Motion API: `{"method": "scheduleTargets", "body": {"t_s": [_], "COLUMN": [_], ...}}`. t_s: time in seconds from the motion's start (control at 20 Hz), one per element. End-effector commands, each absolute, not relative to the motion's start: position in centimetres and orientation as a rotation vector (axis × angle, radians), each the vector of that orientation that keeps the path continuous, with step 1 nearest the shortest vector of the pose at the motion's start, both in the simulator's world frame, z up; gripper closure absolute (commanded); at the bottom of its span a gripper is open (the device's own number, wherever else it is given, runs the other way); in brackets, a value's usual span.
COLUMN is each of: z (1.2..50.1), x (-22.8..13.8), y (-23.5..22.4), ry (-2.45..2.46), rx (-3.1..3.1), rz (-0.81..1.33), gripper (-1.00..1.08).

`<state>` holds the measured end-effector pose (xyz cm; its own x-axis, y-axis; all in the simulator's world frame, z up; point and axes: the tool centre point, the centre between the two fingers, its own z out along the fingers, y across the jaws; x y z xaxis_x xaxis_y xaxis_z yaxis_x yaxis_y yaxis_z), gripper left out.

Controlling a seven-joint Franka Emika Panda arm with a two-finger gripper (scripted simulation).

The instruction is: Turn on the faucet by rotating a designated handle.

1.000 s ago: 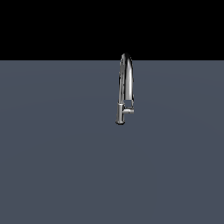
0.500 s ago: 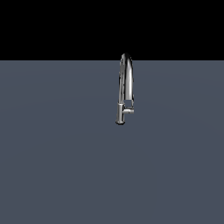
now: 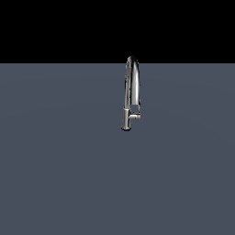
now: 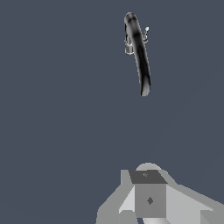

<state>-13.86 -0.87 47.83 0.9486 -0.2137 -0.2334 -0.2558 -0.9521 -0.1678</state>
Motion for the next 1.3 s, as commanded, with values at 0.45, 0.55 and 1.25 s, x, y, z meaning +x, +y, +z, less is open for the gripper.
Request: {"method": "scheduleTargets", "body": {"t_s": [0.45,0.55,1.25], "z": [44.9,44.3,38.7], "x": [-7.3,-6.2,0.6], "y": [-2.4,-2.7,-5.2], "ry": [0.54,0.571,0.768], "rx": [-2.696,-2.657,-2.351], "rz": [0.515,0.548,0.766], "gripper": [1.08,1.08,1.08]}}
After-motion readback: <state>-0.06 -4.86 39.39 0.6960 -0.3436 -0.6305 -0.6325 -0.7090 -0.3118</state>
